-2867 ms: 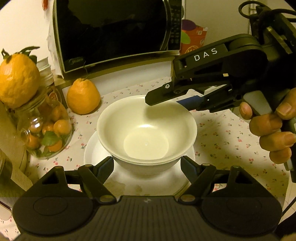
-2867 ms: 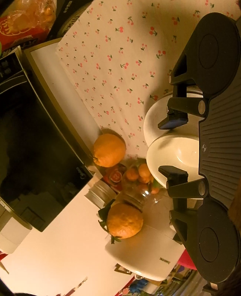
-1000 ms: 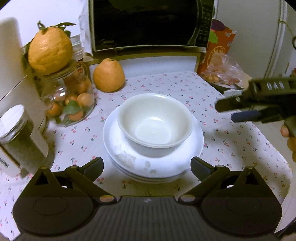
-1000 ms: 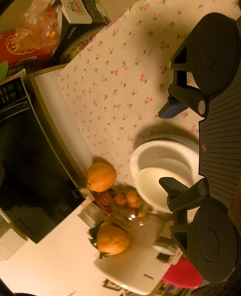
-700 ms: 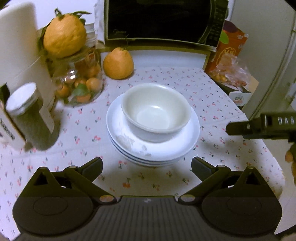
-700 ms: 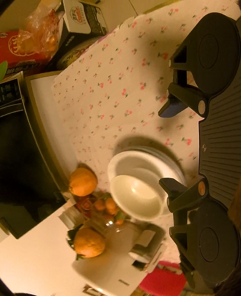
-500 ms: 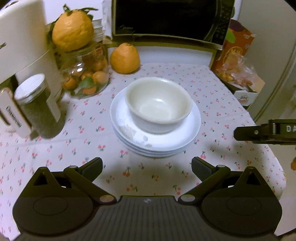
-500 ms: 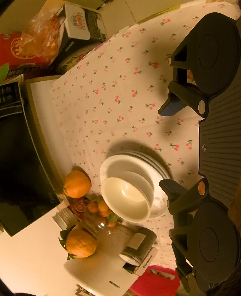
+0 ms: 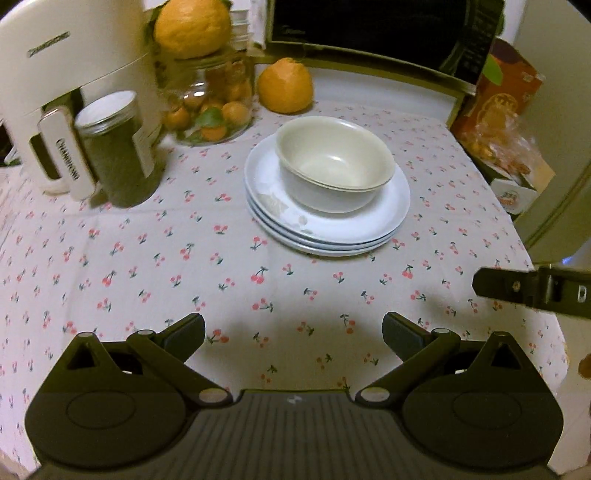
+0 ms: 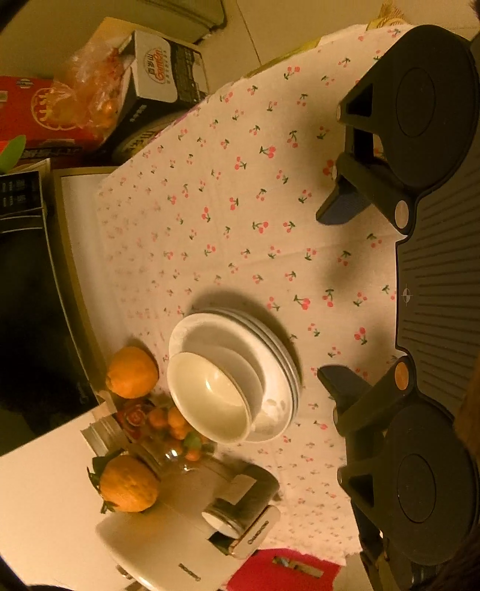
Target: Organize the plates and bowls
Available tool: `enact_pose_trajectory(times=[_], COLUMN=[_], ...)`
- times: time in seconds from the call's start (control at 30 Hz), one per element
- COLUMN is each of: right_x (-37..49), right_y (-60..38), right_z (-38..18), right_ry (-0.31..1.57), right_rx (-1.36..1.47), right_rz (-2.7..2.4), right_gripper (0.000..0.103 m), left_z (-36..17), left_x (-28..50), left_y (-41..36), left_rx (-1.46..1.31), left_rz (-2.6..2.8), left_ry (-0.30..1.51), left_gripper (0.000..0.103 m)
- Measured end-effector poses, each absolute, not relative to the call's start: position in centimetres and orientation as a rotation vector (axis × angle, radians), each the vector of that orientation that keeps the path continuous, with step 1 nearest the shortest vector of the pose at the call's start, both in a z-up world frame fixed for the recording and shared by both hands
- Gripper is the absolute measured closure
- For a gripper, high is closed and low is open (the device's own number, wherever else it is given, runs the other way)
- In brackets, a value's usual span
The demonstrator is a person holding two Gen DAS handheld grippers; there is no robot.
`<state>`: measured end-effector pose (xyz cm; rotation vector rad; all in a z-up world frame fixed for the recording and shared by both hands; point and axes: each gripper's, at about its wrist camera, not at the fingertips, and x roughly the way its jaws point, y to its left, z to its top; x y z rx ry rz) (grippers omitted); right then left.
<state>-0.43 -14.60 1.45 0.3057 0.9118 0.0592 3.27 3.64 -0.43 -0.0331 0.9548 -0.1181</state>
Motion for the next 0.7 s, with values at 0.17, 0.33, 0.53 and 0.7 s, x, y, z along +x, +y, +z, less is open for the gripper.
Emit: enact_pose_trajectory(times=[0.17, 0.33, 0.53, 0.7], right_x=[-0.6, -0.3, 0.1, 0.1], right_y=[-13.4, -12.7, -12.4, -12.2], right_z=[1.4, 1.5, 1.4, 1.4], right_ry=[0.916, 0.909, 0.922, 0.922], right_rx=[0.234, 0.200, 0.205, 0.199], right_rz=[0.070, 0.063, 0.066, 0.065], right_gripper=[0.015, 0.014, 0.012, 0.011], left_z=[0.1, 0.6, 0.7, 0.9], left_x=[3.1, 2.8, 2.6, 2.5], left_y=[3.8, 4.0, 3.9, 3.9], left_rx=[-0.028, -0.027, -0.006, 0.006], left_rz=[-0.062, -0.034, -0.027, -0.023], left_ry=[0.954, 0.933, 0.926, 0.916], left_gripper=[0.000, 0.000, 0.000, 0.000])
